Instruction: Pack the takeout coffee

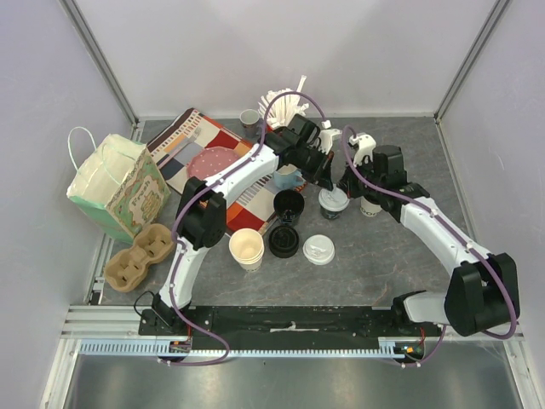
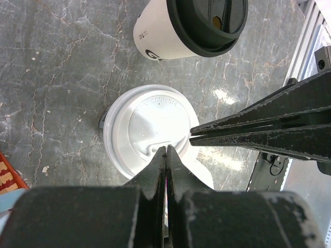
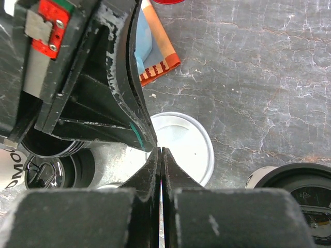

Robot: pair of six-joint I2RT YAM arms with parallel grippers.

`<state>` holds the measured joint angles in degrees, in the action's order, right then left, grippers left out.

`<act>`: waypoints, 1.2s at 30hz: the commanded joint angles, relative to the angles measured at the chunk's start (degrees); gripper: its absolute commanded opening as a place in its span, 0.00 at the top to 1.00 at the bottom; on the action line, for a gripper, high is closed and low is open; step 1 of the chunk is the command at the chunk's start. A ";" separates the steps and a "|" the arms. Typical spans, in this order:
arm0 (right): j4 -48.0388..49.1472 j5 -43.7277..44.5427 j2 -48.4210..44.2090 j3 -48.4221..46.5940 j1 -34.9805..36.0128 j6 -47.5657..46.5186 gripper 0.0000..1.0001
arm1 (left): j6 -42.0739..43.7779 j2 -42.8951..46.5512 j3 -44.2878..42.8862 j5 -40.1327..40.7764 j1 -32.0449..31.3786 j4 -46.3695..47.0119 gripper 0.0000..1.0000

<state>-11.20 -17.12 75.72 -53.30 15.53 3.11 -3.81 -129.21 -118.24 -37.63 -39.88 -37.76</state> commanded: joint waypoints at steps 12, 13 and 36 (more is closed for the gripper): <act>1.27 1.04 1.54 5.93 -0.59 0.49 1.00 | 1.79 1.41 4.60 -0.96 -0.29 0.67 0.98; 1.18 1.21 1.45 5.49 -0.59 0.40 1.00 | 1.97 1.85 4.33 -0.96 -0.29 0.67 0.98; 1.09 -1.79 1.17 5.39 -0.59 1.01 1.00 | 1.97 3.00 5.38 -1.93 -0.99 0.14 0.98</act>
<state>-12.62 -21.26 74.61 -52.07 15.16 3.09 -3.14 -125.10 -115.26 -39.51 -40.01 -38.65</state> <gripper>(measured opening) 0.007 0.027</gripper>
